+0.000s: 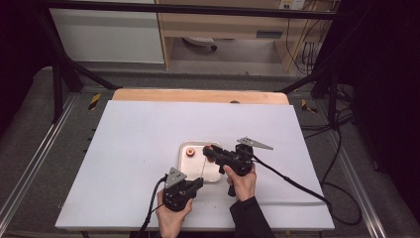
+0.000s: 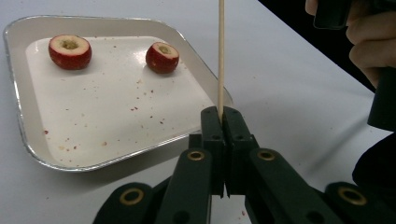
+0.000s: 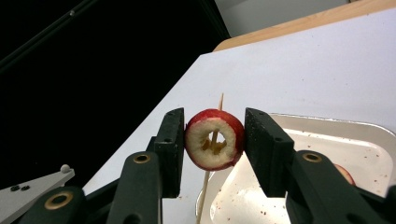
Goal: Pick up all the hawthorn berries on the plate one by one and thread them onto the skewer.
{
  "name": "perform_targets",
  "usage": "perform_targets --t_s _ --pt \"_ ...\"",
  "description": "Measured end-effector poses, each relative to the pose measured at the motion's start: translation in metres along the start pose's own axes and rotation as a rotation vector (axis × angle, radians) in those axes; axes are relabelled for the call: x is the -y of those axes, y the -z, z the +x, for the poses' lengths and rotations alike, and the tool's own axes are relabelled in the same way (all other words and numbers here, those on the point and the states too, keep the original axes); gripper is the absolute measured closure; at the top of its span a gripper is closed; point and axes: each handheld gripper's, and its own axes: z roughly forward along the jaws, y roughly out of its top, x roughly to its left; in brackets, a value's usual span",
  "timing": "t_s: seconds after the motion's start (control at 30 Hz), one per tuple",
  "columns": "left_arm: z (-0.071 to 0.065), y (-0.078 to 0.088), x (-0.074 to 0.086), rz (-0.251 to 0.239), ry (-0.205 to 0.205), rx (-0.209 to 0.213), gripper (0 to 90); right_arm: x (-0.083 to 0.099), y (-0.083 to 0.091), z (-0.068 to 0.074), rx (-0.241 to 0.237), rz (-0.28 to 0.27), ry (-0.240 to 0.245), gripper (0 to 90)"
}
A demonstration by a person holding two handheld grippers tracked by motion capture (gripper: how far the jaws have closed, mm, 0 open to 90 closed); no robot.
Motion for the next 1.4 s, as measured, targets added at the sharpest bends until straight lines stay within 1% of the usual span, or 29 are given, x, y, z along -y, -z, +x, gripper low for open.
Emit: perform_targets --t_s 0.07,0.13,0.23,0.27,0.3,0.4,0.47,0.57,0.63,0.7,0.83,0.93,1.0,1.1,1.13,1.17,1.2,1.23,1.3,1.37,1.4 --pt "0.000 0.001 -0.003 -0.005 0.001 0.007 88.8 0.001 -0.001 0.000 -0.012 0.010 0.006 60.1" --pt "-0.001 0.002 -0.008 -0.010 0.004 0.001 88.8 0.002 -0.001 -0.001 -0.030 0.028 0.003 60.1" --pt "-0.001 0.000 -0.013 0.004 -0.011 -0.016 88.8 0.006 -0.002 0.000 -0.033 0.036 0.004 60.1" --pt "0.000 -0.001 -0.014 0.004 -0.007 -0.014 88.8 0.007 -0.002 0.001 -0.029 0.035 0.011 60.1" --pt "0.001 -0.001 -0.015 -0.006 -0.004 -0.010 88.8 0.007 -0.002 0.001 -0.026 0.035 0.016 60.1" --pt "0.002 -0.002 -0.019 -0.012 -0.005 -0.016 88.8 0.014 -0.003 0.002 -0.038 0.063 0.013 60.1" --pt "0.004 -0.003 -0.021 -0.002 -0.006 -0.015 88.8 0.018 -0.004 0.003 -0.036 0.067 0.021 60.1" --pt "0.006 -0.006 -0.022 0.003 -0.016 -0.014 88.8 0.020 -0.005 0.003 -0.024 0.069 0.035 60.1" --pt "0.007 -0.007 -0.023 0.004 -0.020 -0.018 88.8 0.022 -0.006 0.003 -0.023 0.086 0.031 60.1" --pt "0.007 -0.007 -0.024 0.004 -0.024 -0.018 88.8 0.024 -0.006 0.003 -0.018 0.083 0.040 60.1" --pt "0.008 -0.008 -0.024 0.003 -0.031 -0.011 88.8 0.023 -0.006 0.003 -0.018 0.089 0.036 60.0" --pt "0.008 -0.009 -0.024 0.008 -0.042 -0.005 88.8 0.022 -0.005 0.003 -0.010 0.096 0.039 60.0" --pt "0.008 -0.010 -0.024 0.011 -0.051 -0.009 88.8 0.022 -0.005 0.002 -0.008 0.101 0.039 60.0" --pt "0.009 -0.009 -0.022 0.005 -0.056 0.000 88.7 0.020 -0.005 0.002 -0.015 0.121 0.036 59.5" --pt "0.009 -0.008 -0.022 0.008 -0.059 -0.012 88.8 0.020 -0.005 0.002 -0.021 0.123 0.042 58.5" --pt "0.010 -0.007 -0.021 0.011 -0.065 -0.021 88.7 0.019 -0.004 0.002 -0.022 0.120 0.054 55.0" --pt "0.011 -0.006 -0.019 0.011 -0.059 -0.019 88.7 0.019 -0.003 0.002 -0.015 0.111 0.074 48.7" --pt "0.013 -0.004 -0.018 0.015 -0.062 -0.025 88.7 0.017 -0.001 0.002 -0.008 0.111 0.089 44.9" --pt "0.016 -0.002 -0.015 0.026 -0.070 -0.035 88.7 0.014 0.001 0.000 -0.003 0.129 0.119 36.7" --pt "0.020 0.001 -0.011 0.034 -0.080 -0.043 88.7 0.010 0.003 -0.002 0.021 0.142 0.149 29.2" --pt "0.021 0.003 -0.010 0.039 -0.083 -0.047 88.7 0.008 0.004 -0.003 0.034 0.153 0.156 26.7"
